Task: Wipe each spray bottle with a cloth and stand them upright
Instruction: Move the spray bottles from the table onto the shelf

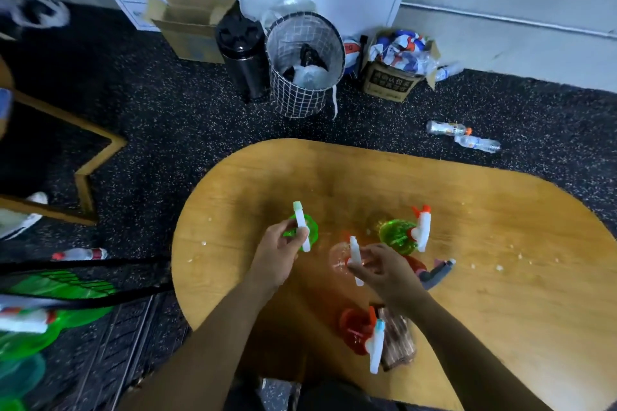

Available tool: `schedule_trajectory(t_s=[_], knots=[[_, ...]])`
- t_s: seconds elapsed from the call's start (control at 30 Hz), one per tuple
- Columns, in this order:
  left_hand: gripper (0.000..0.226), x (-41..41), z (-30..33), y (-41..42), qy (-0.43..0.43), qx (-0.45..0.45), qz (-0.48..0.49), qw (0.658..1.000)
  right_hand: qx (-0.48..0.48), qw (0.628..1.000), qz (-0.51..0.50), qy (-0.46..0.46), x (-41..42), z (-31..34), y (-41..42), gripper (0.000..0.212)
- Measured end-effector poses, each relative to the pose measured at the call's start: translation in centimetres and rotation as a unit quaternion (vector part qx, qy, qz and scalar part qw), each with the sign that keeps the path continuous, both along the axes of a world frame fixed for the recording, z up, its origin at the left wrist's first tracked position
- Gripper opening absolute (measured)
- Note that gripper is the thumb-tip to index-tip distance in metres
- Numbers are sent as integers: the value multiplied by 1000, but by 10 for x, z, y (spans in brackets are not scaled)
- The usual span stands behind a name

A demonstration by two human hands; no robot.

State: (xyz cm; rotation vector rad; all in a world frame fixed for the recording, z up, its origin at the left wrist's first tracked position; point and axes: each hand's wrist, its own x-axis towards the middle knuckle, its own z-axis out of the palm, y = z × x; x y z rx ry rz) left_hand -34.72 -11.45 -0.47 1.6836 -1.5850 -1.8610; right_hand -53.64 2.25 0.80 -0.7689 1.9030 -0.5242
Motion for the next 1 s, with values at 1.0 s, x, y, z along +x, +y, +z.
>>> schedule_trajectory(t_s=[1.0], knots=[[9, 409, 72, 93, 75, -148, 405, 899, -131, 906, 402, -21, 377, 76, -137, 31]])
